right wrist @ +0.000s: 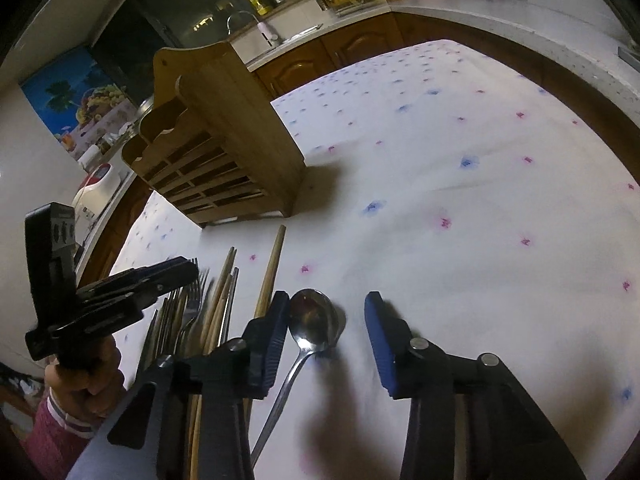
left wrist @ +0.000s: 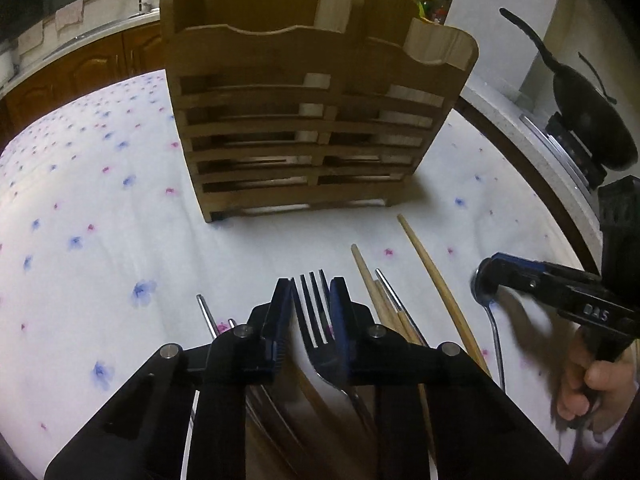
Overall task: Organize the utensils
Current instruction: 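Grasp the metal fork with the left tool while the right tool grasps the spoon, then carry the fork with the left tool while the right tool carries the spoon to the holder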
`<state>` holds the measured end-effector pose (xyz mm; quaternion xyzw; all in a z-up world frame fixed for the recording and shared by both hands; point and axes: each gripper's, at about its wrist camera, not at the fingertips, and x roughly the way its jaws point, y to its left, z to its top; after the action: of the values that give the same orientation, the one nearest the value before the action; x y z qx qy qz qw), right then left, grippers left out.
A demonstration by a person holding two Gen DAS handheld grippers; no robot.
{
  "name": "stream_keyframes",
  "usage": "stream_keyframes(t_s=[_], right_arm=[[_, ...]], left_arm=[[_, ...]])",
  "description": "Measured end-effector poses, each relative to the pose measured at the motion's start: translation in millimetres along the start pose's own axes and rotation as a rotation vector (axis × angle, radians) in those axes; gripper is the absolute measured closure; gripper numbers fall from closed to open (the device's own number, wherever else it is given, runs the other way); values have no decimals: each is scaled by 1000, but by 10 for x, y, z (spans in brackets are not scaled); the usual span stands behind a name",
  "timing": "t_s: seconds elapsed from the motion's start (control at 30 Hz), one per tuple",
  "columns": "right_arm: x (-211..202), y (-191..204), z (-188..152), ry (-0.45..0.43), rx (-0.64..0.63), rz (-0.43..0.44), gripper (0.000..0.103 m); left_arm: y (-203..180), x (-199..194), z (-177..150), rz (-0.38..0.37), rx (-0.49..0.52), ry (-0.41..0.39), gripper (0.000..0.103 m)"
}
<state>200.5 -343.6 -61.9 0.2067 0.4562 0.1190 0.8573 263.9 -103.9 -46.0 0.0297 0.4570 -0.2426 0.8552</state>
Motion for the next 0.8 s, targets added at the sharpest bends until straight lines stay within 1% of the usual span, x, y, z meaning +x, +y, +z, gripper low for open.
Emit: stream_keyframes(t_s=[0.03, 0.07, 0.1, 0.13, 0.23, 0.4, 0.6, 0.73, 0.8], right_arm=[[9, -8, 0, 4, 2, 6, 82], [13, -12, -4, 8, 4, 10, 89], [10, -22, -8, 11, 8, 12, 97], [-10, -19, -14, 5, 10, 13, 98], [-106, 37, -31, -24, 1, 9, 99], [-356, 191, -17, -83, -40, 8, 100], [-670, 396, 30, -154, -88, 7, 99], [-882, 591, 79, -222, -145, -18, 99], [-1007, 704, 113, -271, -184, -39, 99]], left_arm=[[-14, -26, -8, 1, 5, -6, 88], [-27, -47, -15, 7, 10, -8, 94], [-42, -79, -22, 8, 15, -15, 96], [-76, -117, -25, 10, 18, -25, 100], [-127, -233, -56, 25, 23, -48, 101], [-160, -480, -123, 23, 12, -90, 101], [-203, -914, -179, 26, 3, -181, 101], [-156, -1200, -187, 35, -20, -241, 101], [-137, -1308, -170, 40, -33, -269, 101]])
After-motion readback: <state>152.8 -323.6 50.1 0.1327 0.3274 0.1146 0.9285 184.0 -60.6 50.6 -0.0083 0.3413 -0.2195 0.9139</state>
